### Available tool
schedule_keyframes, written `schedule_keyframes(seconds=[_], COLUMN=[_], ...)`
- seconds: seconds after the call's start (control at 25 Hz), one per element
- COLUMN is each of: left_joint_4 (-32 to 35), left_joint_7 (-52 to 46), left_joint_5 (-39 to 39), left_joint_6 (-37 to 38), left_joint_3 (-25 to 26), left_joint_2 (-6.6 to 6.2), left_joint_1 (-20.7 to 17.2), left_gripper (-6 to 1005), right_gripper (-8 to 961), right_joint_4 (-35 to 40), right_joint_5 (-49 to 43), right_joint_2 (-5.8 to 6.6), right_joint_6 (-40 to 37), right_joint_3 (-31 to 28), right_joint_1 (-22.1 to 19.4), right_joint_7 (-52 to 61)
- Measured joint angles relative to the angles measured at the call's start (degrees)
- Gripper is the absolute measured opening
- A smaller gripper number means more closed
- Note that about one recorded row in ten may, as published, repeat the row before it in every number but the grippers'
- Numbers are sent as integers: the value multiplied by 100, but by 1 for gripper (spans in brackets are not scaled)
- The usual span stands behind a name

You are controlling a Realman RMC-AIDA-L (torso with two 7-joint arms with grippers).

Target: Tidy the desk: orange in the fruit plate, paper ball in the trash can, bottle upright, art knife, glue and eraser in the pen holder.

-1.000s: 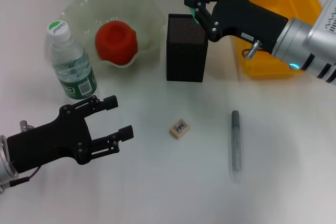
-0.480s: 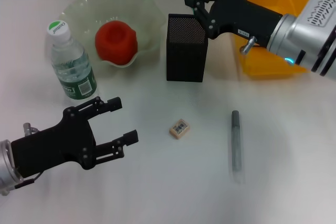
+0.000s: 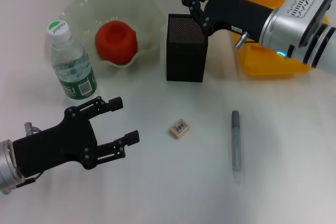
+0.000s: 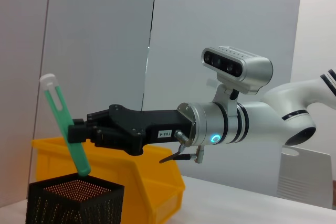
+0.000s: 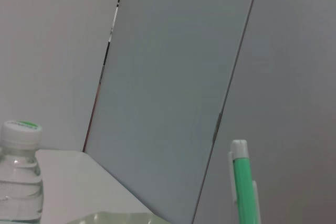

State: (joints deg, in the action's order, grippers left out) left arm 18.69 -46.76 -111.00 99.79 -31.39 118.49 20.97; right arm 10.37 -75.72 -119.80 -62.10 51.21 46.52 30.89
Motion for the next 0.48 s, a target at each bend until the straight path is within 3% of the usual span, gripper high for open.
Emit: schedule_keyframes(seconds=[0.48], left_joint_4=[-63], left_joint_7=[-1], left_joint_5=[0], left_joint_6=[-80], left_joint_3=[43], left_joint_2=[3], left_joint_1=[-19], left_gripper=[793], right_gripper=[81], right_joint_4=[15], right_joint_5=[18], right_joint_2=[1], right_joint_6=[21], right_joint_3=[9], right_joint_1=[24], right_joint_7=[379])
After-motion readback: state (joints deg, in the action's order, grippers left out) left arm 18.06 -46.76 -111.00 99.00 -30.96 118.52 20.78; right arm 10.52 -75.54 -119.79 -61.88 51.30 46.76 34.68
